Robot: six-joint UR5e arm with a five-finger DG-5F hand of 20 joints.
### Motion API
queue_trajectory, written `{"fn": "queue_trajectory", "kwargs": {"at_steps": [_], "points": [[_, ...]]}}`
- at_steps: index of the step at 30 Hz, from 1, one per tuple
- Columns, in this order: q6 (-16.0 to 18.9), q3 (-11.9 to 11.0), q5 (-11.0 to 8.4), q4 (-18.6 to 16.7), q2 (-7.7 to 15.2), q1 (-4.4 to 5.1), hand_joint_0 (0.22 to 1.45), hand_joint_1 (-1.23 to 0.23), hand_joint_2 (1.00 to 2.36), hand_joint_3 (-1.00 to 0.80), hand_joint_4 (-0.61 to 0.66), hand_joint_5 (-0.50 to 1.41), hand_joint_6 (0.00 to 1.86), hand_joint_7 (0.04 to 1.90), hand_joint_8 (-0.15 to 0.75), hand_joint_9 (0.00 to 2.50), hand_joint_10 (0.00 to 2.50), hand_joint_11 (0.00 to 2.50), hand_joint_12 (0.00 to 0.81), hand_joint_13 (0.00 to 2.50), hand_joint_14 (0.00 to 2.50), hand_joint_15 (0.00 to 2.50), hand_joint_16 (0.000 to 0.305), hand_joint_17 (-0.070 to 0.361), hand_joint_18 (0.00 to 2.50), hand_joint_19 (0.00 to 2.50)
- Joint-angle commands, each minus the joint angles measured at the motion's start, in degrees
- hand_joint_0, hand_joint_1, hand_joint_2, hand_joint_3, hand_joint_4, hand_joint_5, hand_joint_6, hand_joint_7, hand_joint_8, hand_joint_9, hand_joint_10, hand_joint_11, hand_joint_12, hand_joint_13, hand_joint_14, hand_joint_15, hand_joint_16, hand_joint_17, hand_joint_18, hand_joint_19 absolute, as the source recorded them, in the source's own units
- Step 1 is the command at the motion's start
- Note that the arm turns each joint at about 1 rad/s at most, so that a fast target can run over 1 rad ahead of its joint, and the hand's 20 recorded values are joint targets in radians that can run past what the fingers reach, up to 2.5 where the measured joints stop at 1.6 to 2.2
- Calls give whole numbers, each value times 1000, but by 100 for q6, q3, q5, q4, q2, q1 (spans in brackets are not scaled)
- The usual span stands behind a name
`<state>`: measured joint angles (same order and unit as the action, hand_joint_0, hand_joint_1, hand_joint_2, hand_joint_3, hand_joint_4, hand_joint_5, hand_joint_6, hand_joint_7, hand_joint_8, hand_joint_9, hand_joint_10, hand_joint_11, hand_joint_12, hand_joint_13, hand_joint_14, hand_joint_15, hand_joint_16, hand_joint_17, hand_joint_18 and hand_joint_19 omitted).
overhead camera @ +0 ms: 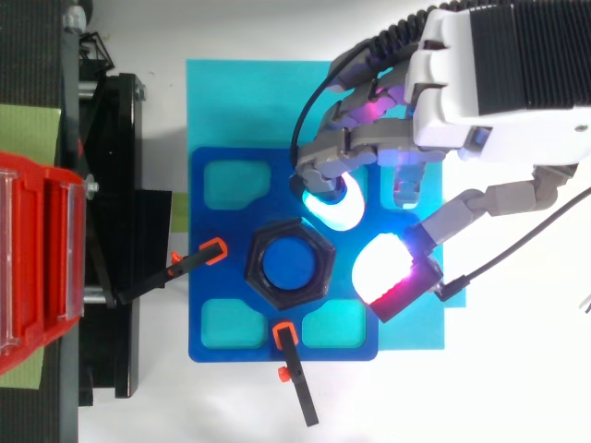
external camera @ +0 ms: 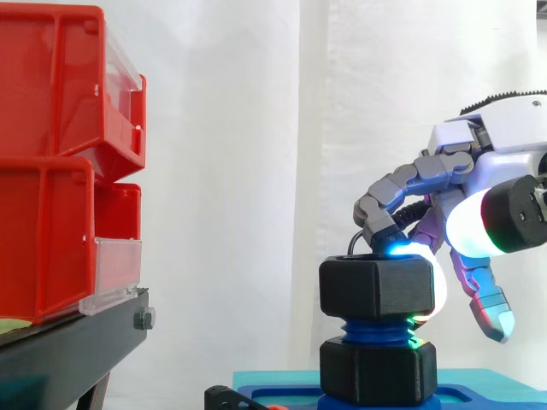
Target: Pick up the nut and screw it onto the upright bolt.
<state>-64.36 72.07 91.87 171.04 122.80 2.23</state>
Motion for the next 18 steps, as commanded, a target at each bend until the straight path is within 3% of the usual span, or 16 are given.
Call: {"fn": "queue_trajectory", "kwargs": {"at_steps": [1,5,9,12,16,18], "points": [[-7,0,6,18,-10,-4,477,-522,1000,-500,-48,95,503,1316,79,1582,3,99,251,839,4,114,29,66,622,259],[-7,0,6,18,-81,-4,461,-474,1000,-500,56,48,504,1207,169,1476,6,166,299,791,5,130,36,80,545,250],[11,-26,6,0,-160,-4,456,-454,1000,-500,114,21,505,1173,203,1394,7,180,321,767,7,141,39,88,520,257],[55,-202,6,18,-160,-39,453,-446,1000,-500,130,-4,505,1115,211,1341,5,182,335,730,5,138,42,94,485,259],[239,-298,-55,-18,-160,-74,447,-443,1000,-500,156,-42,504,974,222,1291,6,163,340,692,5,131,44,98,455,252],[441,-298,-214,-79,-160,-39,446,-443,1000,-500,161,-53,504,895,230,1253,6,131,348,667,5,122,45,101,415,233]]}}
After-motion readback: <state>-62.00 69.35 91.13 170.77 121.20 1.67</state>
